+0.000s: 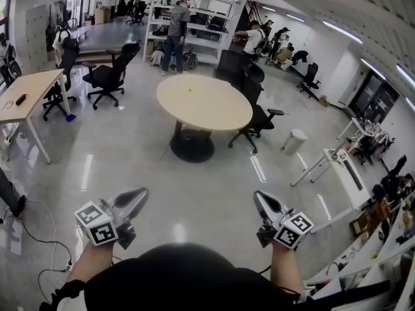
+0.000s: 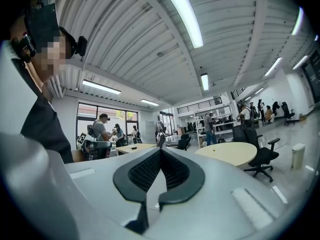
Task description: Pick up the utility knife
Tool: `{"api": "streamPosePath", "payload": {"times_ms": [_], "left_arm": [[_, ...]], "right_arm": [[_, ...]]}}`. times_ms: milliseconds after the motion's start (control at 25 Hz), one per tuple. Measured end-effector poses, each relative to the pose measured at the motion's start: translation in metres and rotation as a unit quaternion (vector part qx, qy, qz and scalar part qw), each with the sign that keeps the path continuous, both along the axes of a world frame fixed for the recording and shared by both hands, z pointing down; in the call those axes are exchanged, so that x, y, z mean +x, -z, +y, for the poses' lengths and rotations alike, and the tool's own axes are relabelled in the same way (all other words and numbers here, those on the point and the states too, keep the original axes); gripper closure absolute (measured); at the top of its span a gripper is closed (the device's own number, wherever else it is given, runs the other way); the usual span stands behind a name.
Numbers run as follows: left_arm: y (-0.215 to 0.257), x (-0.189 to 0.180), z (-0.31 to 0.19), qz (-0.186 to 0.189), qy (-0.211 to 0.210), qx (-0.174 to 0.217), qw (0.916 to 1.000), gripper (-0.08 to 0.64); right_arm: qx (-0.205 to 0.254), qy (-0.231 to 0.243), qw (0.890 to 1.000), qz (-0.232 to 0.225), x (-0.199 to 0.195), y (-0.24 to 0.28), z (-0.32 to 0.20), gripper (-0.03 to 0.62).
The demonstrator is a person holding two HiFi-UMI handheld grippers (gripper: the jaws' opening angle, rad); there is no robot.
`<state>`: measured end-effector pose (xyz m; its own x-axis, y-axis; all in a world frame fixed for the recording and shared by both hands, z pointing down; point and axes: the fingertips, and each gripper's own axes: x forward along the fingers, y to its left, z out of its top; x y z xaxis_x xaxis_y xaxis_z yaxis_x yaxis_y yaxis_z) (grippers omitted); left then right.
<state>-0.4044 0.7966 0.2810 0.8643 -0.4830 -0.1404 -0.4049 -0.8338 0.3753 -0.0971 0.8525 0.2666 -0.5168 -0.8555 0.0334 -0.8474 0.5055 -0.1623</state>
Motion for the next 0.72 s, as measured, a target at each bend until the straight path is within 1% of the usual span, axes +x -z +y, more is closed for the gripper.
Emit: {"api": "streamPosePath", "payload": {"times_ms": [200, 360, 560, 720], "left_arm": [[-0.007, -0.023, -0.015, 0.003, 0.013, -0.009, 0.9999, 0.561], [-0.015, -0.031, -0.024, 0.003, 0.023, -0.019, 0.9996, 0.561], [-0.02, -0.023, -0.033, -0.006, 0.034, -0.023, 0.9991, 0.561], [-0.021, -0.003, -0.047, -0.019, 0.051, -0.023, 0.9983, 0.561]], "right_arm": [[-0.004, 0.013, 1.0, 0.005, -0.021, -0.002, -0.021, 0.577], [-0.011, 0.026, 1.0, 0.005, -0.031, -0.008, -0.037, 0.577], [-0.012, 0.041, 0.999, -0.003, -0.021, -0.014, -0.058, 0.577], [-0.012, 0.055, 0.998, -0.015, 0.0, -0.024, -0.081, 0.577]]}}
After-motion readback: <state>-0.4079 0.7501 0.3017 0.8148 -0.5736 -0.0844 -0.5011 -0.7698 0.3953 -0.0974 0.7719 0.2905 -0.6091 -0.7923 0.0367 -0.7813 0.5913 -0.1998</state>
